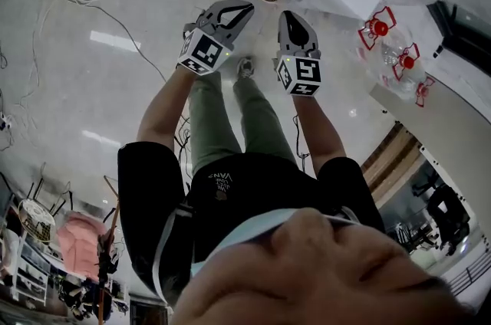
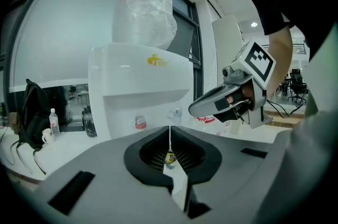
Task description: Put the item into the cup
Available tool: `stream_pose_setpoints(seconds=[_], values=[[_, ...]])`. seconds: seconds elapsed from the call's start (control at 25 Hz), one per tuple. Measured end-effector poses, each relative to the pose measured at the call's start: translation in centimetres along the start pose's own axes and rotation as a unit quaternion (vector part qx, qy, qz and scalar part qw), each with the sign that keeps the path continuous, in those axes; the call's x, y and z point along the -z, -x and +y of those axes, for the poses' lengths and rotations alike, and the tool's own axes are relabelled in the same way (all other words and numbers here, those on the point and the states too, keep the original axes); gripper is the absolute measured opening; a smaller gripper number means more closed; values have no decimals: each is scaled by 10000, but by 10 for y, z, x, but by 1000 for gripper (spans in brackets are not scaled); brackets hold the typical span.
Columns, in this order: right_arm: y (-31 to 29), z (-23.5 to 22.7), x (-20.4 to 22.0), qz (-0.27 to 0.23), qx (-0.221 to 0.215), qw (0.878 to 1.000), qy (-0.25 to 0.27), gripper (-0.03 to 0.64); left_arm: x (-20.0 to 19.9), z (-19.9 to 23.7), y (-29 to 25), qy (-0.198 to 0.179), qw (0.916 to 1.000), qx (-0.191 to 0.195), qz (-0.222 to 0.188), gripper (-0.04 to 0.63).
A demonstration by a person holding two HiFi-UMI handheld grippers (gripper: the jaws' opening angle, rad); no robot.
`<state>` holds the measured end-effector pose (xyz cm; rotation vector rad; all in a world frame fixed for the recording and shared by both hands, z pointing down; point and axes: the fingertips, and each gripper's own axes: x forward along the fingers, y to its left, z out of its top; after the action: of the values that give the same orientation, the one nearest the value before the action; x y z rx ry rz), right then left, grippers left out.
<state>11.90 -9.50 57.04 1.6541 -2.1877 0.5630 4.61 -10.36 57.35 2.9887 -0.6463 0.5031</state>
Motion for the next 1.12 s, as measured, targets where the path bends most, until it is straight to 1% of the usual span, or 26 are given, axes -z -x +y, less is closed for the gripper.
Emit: stream_pose_setpoints(seconds=[0.08,0.24,0.4,0.8,1.12], values=[[9,2,-7,-60,-70,10000,9,48,-11,-4,8,-53,10000,-65,-53,25],[29,2,-18,-160,-201,9997,26,48,-38,-13,20,31,9994,-283,-208,25],[49,4,-33,-288,-312,9991,35,48,-69,-23,35,42,9990,-397,-219,25],[105,8,-79,-540,-569,9968,130,48,-130,-50,64,73,9970,-683,-364,23],[148,18,-113,-744,-896,9931,116,46,-175,-61,87,243,9933,-985,-561,20]])
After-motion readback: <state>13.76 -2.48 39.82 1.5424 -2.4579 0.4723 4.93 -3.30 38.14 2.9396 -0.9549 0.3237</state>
